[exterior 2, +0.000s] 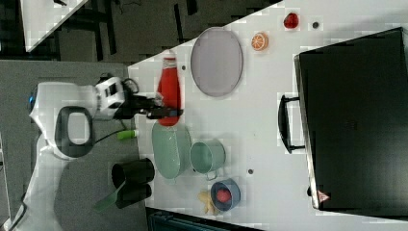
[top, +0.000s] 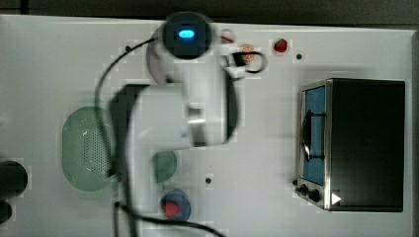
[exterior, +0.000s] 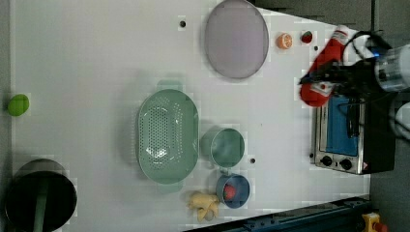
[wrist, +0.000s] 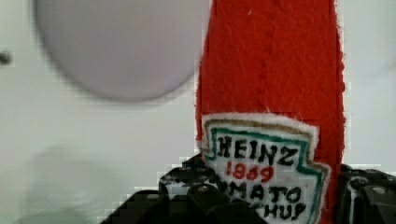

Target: Pick ketchup from strainer and place it on the table

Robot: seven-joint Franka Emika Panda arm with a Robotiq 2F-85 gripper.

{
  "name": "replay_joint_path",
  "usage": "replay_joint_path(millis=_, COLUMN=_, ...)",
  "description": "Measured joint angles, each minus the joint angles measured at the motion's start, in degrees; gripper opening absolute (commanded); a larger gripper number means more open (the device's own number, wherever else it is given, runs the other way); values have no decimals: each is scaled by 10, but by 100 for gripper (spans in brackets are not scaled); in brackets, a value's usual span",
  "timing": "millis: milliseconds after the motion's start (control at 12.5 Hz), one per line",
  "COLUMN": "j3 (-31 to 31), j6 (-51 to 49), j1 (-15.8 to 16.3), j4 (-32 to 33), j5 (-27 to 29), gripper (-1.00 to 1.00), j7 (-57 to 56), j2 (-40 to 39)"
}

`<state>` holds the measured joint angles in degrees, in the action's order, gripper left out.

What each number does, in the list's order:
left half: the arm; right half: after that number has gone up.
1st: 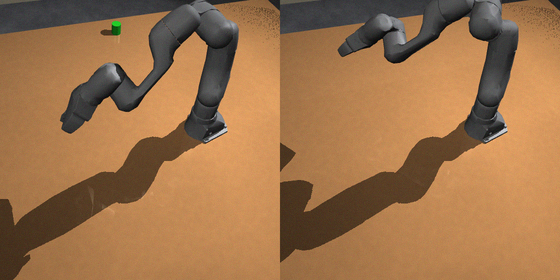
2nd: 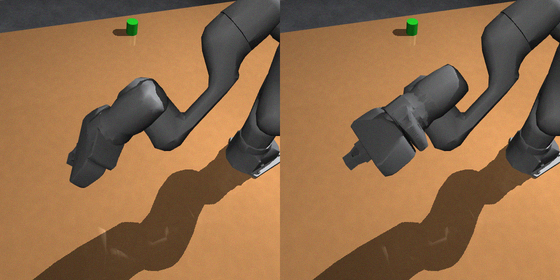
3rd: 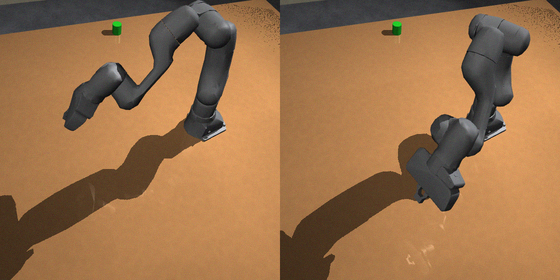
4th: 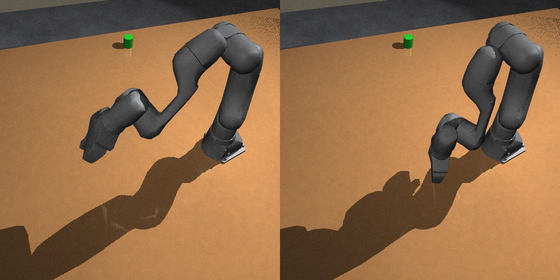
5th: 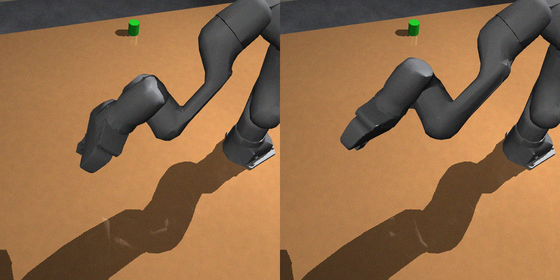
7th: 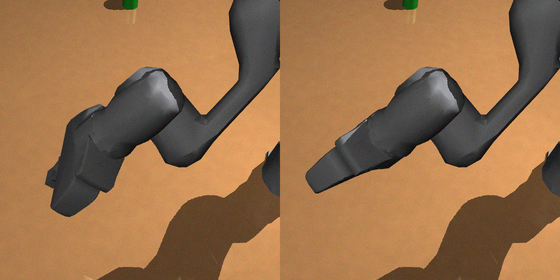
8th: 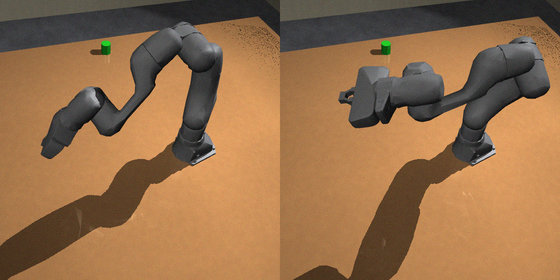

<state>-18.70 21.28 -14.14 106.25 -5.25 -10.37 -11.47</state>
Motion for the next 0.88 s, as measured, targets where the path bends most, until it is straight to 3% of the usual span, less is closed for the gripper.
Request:
replay_joint_path(millis=320, j3=60, j6=54, j1=-30, j4=43, j5=-10, gripper=19, j7=-68, j2=5)
replay_joint_path(millis=720, j3=80, j6=232, j1=-28, j4=187, j5=-1, gripper=19, j7=-78, j2=0)
replay_joint_path(millis=800, j3=78, j6=249, j1=-26, j4=212, j5=-3, gripper=26, j7=-81, j2=-13)
replay_joint_path(millis=880, j3=72, j6=272, j1=-25, j4=230, j5=-5, gripper=45, j7=-84, j2=-33)
